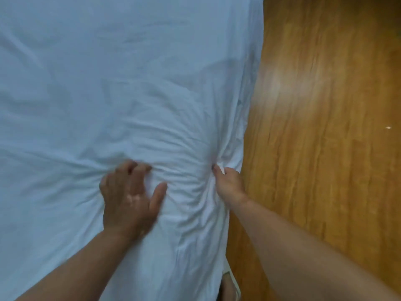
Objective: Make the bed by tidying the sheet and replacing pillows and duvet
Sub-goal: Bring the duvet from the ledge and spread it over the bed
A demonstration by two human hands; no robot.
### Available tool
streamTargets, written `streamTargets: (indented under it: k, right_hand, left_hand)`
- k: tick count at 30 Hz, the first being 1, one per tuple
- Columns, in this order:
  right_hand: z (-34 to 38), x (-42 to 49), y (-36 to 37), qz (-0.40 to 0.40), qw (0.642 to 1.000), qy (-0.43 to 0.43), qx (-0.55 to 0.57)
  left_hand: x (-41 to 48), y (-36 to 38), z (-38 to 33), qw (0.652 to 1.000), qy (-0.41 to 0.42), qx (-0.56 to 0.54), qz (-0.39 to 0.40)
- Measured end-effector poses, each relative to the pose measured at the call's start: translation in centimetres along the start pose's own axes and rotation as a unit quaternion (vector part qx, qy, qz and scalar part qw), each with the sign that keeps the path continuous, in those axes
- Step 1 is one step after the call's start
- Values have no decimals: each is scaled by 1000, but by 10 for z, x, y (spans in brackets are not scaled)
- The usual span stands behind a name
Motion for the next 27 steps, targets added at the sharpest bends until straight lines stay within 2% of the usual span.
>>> streamTargets:
  k: [1, 3, 6, 8, 11, 13, 15, 20, 22, 24, 25, 27]
  right_hand:
    - [11, 16, -2, -6, 999, 14, 45]
    - [38, 55, -18, -44, 986, 50, 154]
    - [79, 147, -38, -80, 968, 38, 235]
    - [108, 205, -52, -87, 965, 35, 245]
    - [167, 246, -62, -82, 958, 25, 273]
    - [189, 266, -57, -79, 966, 22, 247]
    - [188, 270, -72, -109, 980, 21, 168]
    - [162, 264, -141, -113, 992, -29, 43]
    - [159, 273, -126, -56, 998, -23, 10]
    - [169, 293, -97, 31, 999, -21, 30]
    - [176, 308, -97, 46, 997, -4, 61]
    - [175, 366, -122, -21, 988, 34, 147]
  left_hand:
    - [28, -2, -17, 1000, 25, 11, -5]
    - [87, 6, -51, 997, 50, 44, 44]
    - [167, 38, -77, 986, -3, 103, 132]
    - [194, 50, -87, 981, -25, 136, 135]
    - [204, 55, -100, 983, -34, 149, 100]
    - [201, 51, -103, 984, -29, 153, 83]
    - [211, 51, -115, 984, -21, 148, 99]
    - [323, 61, -196, 990, -28, 98, 99]
    - [377, 65, -226, 987, -33, 115, 105]
    - [420, 68, -240, 985, -40, 125, 114]
    - [435, 69, -241, 983, -47, 127, 121]
    - [452, 71, -240, 983, -53, 131, 114]
Point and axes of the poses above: each hand's wrist, its own x-axis towards the middle knuckle, its own y-axis out of the palm, z = x × y, the point moved 10 cm from there along x, towards the middle knuckle, and after that the axes turned 11 degrees about -y, right-handed, at the moved point
